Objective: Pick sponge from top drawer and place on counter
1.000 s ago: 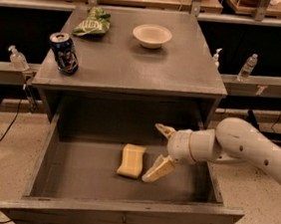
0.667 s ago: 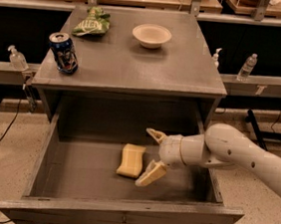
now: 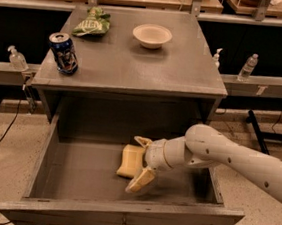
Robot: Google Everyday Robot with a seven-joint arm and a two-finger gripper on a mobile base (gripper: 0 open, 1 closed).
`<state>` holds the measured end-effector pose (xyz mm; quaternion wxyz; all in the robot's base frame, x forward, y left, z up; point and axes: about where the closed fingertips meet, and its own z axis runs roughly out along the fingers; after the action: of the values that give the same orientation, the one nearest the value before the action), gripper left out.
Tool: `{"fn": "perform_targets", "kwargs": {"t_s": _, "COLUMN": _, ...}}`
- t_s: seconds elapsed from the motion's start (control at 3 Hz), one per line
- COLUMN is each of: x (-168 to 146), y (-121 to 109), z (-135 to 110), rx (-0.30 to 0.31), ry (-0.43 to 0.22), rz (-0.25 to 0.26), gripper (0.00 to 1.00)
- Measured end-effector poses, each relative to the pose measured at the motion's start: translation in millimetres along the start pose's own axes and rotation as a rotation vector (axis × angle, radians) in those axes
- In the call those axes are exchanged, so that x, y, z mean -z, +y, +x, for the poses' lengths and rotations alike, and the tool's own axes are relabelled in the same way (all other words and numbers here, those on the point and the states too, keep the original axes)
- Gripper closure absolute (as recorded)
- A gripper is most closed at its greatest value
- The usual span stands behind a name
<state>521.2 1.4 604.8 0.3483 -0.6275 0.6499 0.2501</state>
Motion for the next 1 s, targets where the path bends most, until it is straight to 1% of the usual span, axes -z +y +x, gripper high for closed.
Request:
{"fn": "perform_targets", "kwargs": {"t_s": 0.33, "x": -10.1, "y": -0.9, "z": 5.2, "rx": -0.057, "ry": 0.068, "rz": -0.011, "gripper": 0.17}}
{"fn": "perform_targets", "kwargs": {"t_s": 0.67, "x": -14.1, "y": -2.7, "z": 6.5, "rx": -0.118, "ry": 0.105, "rz": -0.019, "gripper": 0.39}}
{"fn": "perform_targets", "kwargs": {"t_s": 1.0, "x": -12.3, "y": -5.4, "z": 0.7, "rx": -0.141, "ry": 0.094, "rz": -0.025, "gripper": 0.72}}
